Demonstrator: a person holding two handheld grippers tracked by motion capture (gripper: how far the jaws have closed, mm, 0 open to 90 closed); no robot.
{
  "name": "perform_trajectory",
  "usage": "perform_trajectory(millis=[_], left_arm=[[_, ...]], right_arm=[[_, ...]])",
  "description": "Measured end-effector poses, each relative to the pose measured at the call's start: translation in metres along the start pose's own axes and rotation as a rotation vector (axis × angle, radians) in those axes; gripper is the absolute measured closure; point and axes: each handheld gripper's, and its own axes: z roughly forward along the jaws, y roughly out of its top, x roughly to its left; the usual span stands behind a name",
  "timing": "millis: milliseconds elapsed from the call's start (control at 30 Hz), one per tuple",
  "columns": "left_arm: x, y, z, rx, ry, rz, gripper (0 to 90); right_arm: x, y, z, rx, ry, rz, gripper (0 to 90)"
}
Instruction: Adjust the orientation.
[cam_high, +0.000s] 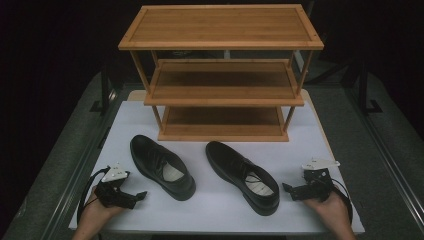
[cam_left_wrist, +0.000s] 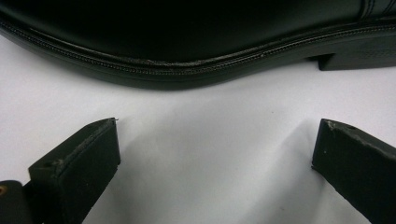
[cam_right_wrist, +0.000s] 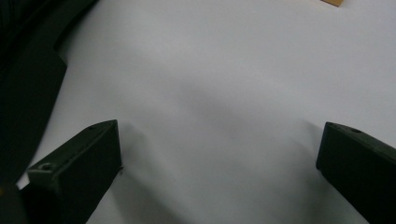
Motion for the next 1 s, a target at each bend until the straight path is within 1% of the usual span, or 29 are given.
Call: perform_trajectory(millis=[333,467,567,600,633,667,700,733,800,833,867,900,933,967,1000], left_arm=[[0.001,0.000,0.000,-0.002,-0.003,-0.004,0.3],[0.001,0.000,-0.002,-0.011,0.008,-0.012,3.1],[0.002,-0.002,-0.006,-0.028,0.018,-0.017,10.5],[0.003,-0.003,-0.009,-0.032,0.017,-0.019,15.3],[0.004,-0.005,-0.012,-0.040,0.018,-0.031,22.8],[0.004,-0.006,-0.015,-0.043,0.016,-0.037,26.9],[0.004,-0.006,-0.015,-0.043,0.016,-0.037,32.9],[0.005,-0.007,-0.017,-0.048,0.009,-0.044,32.9],[0.006,-0.009,-0.020,-0.050,0.012,-0.056,43.5],[0.006,-0.009,-0.021,-0.049,0.008,-0.057,55.4],[0.007,-0.008,-0.022,-0.049,0.005,-0.058,55.4],[0.007,-0.006,-0.025,-0.042,0.013,-0.064,68.7],[0.007,-0.006,-0.025,-0.042,0.013,-0.064,74.8],[0.008,-0.005,-0.026,-0.039,0.016,-0.067,74.8],[0.011,-0.002,-0.029,-0.048,0.010,-0.088,89.1]], right_arm=[[0.000,0.000,0.000,-0.002,-0.001,0.001,0.0],[0.000,0.000,0.000,-0.003,0.000,-0.001,0.0],[0.000,0.000,0.000,-0.003,0.000,-0.001,0.0],[0.000,0.000,0.000,-0.003,0.000,0.000,0.0],[0.000,0.000,0.000,-0.003,0.001,0.002,0.0],[0.000,0.000,0.000,-0.003,0.000,0.001,0.0],[0.000,0.000,0.000,-0.003,0.000,0.001,0.0],[0.000,0.000,0.000,-0.003,0.000,0.000,0.0],[0.000,0.000,0.000,-0.003,-0.001,0.000,0.0],[0.000,0.000,0.000,-0.002,-0.002,0.000,0.0],[0.000,0.000,0.000,-0.002,-0.002,0.000,0.0],[0.000,0.000,0.000,-0.003,-0.002,0.000,0.0],[0.000,0.000,0.000,-0.003,-0.002,0.000,0.0],[0.000,0.000,0.000,-0.002,-0.002,0.000,0.0],[0.000,0.000,0.000,-0.003,-0.001,0.000,0.0]])
